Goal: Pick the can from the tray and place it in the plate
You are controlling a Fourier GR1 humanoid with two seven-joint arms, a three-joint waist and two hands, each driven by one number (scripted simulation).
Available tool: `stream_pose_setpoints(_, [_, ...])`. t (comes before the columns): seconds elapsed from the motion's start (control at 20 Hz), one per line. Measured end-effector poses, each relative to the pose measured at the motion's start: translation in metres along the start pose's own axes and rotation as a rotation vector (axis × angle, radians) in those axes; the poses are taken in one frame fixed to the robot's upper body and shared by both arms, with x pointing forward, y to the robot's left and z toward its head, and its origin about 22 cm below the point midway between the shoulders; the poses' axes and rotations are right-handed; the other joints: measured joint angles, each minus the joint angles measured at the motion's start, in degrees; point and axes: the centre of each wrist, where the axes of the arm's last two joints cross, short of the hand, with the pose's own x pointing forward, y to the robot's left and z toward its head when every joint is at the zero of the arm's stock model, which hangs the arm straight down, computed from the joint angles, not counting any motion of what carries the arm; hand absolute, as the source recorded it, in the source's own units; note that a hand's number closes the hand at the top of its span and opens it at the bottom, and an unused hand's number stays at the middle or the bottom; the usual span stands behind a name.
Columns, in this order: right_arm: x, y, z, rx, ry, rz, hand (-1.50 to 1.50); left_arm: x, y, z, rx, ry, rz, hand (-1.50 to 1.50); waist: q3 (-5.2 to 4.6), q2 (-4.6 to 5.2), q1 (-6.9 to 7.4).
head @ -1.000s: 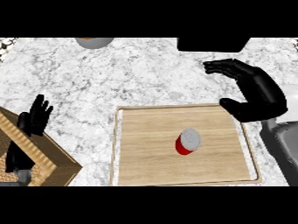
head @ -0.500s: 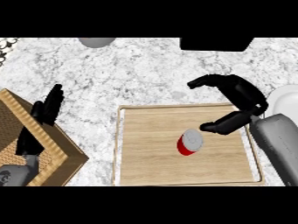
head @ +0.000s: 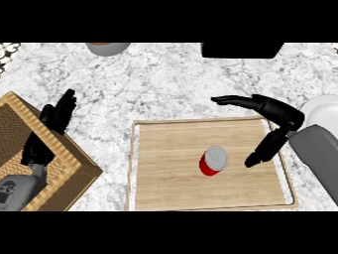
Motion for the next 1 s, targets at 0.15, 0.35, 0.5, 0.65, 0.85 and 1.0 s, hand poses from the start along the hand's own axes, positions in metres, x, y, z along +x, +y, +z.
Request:
stream_pose_setpoints(0.15, [0.004, -0.008, -0.003, 0.038, 0.019, 0.062, -1.50, 0.000, 0.001, 0.002, 0.003, 0.010, -0.003, 0.00, -0.04, -0.23, -0.21])
stream_pose_setpoints(0.35, [0.009, -0.008, -0.013, 0.117, 0.046, 0.120, -1.50, 0.004, -0.004, 0.001, 0.006, 0.011, -0.005, 0.00, -0.07, -0.42, -0.51])
stream_pose_setpoints(0.5, [0.016, -0.001, -0.022, 0.201, 0.074, 0.158, -1.50, 0.002, -0.002, 0.002, 0.013, 0.027, -0.006, 0.00, -0.10, -0.53, -0.82])
stream_pose_setpoints(0.65, [0.020, 0.002, -0.026, 0.267, 0.103, 0.214, -1.50, -0.002, 0.002, 0.005, 0.017, 0.047, -0.001, 0.00, -0.12, -0.54, -0.85])
stream_pose_setpoints(0.85, [0.027, 0.000, -0.031, 0.320, 0.132, 0.305, -1.50, 0.000, 0.000, 0.004, 0.011, 0.052, 0.000, 0.00, -0.11, -0.57, -1.03])
stream_pose_setpoints(1.0, [0.030, 0.006, -0.037, 0.365, 0.155, 0.352, -1.50, 0.006, 0.006, 0.002, 0.014, 0.053, 0.000, 0.00, -0.13, -0.60, -1.08])
